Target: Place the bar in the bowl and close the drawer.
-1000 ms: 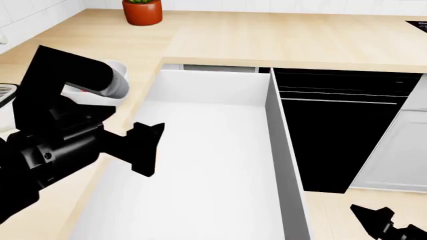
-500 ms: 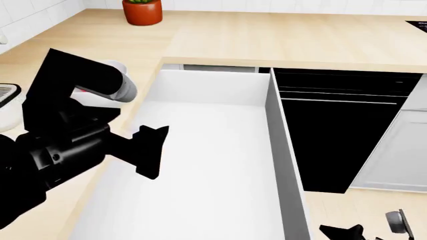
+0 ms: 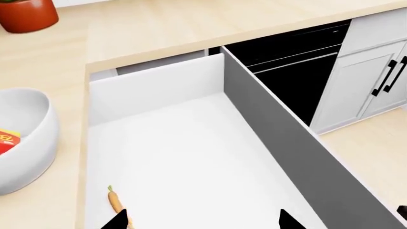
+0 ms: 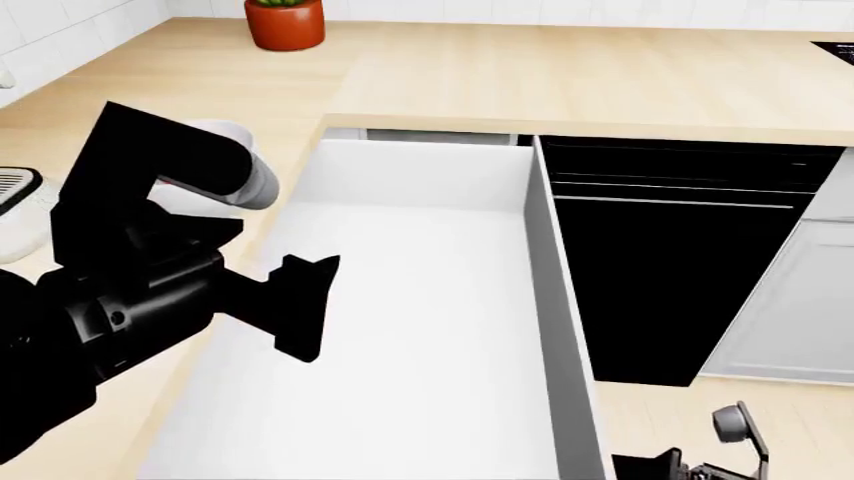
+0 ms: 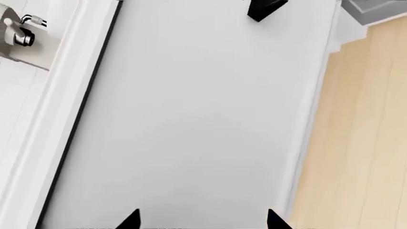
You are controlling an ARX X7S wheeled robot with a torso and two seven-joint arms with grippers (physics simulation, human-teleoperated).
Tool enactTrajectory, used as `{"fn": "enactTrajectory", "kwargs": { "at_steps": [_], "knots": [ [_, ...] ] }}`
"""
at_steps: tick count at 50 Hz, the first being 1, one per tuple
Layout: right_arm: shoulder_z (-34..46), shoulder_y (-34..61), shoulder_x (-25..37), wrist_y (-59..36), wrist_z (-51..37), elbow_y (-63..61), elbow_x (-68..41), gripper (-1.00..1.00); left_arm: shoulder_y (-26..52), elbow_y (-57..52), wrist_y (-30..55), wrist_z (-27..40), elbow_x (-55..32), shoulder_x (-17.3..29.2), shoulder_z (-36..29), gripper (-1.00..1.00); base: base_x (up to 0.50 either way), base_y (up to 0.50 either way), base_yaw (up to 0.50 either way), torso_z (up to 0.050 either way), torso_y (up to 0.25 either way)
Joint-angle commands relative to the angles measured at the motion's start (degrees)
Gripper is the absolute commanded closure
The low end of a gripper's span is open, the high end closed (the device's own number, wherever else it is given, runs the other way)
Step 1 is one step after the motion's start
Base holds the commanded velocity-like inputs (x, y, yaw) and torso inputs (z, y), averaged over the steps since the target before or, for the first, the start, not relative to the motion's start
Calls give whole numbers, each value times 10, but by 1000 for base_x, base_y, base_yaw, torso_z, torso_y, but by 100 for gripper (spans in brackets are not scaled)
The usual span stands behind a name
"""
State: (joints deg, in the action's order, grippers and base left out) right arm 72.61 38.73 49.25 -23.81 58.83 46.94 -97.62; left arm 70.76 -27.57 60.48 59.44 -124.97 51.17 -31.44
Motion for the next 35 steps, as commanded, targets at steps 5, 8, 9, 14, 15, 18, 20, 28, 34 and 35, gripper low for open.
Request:
{"fn": "enactTrajectory", "kwargs": {
  "at_steps": [5,8,9,14,15,18,20,28,34,35],
  "knots": [
    [18,26,-45,-28,51,-27,12,-100,3,-4,-2,1,-2,3,-2,-100,0,0,0,0,0],
    [23,31,-53,-30,56,-30,19,-100,3,-4,-2,2,-2,2,-4,-100,0,0,0,0,3],
    [24,32,-55,-30,58,-31,22,-100,3,-4,-2,2,-2,2,-4,-100,0,0,0,0,0],
    [32,41,-70,-32,67,-31,36,-100,3,-3,-2,1,1,2,-5,-100,0,0,0,0,0],
    [33,42,-72,-33,68,-32,37,-100,4,-3,-1,1,1,2,-6,-100,0,0,0,0,0],
    [34,45,-77,-33,68,-43,41,-100,5,-3,-2,2,0,1,-7,-100,0,0,0,0,0],
    [35,47,-79,-34,65,-53,43,-100,6,-3,-2,3,0,1,-8,-100,0,0,0,0,5],
    [40,58,-97,-45,50,-79,47,-100,7,-3,-1,2,2,0,-11,-100,0,0,0,0,0],
    [41,69,-112,-60,41,-78,43,-100,6,-4,-1,1,4,2,-11,-100,0,0,0,0,2],
    [41,71,-116,-62,40,-74,42,-100,5,-4,-2,0,5,2,-11,-100,0,0,0,0,0]
  ]
}}
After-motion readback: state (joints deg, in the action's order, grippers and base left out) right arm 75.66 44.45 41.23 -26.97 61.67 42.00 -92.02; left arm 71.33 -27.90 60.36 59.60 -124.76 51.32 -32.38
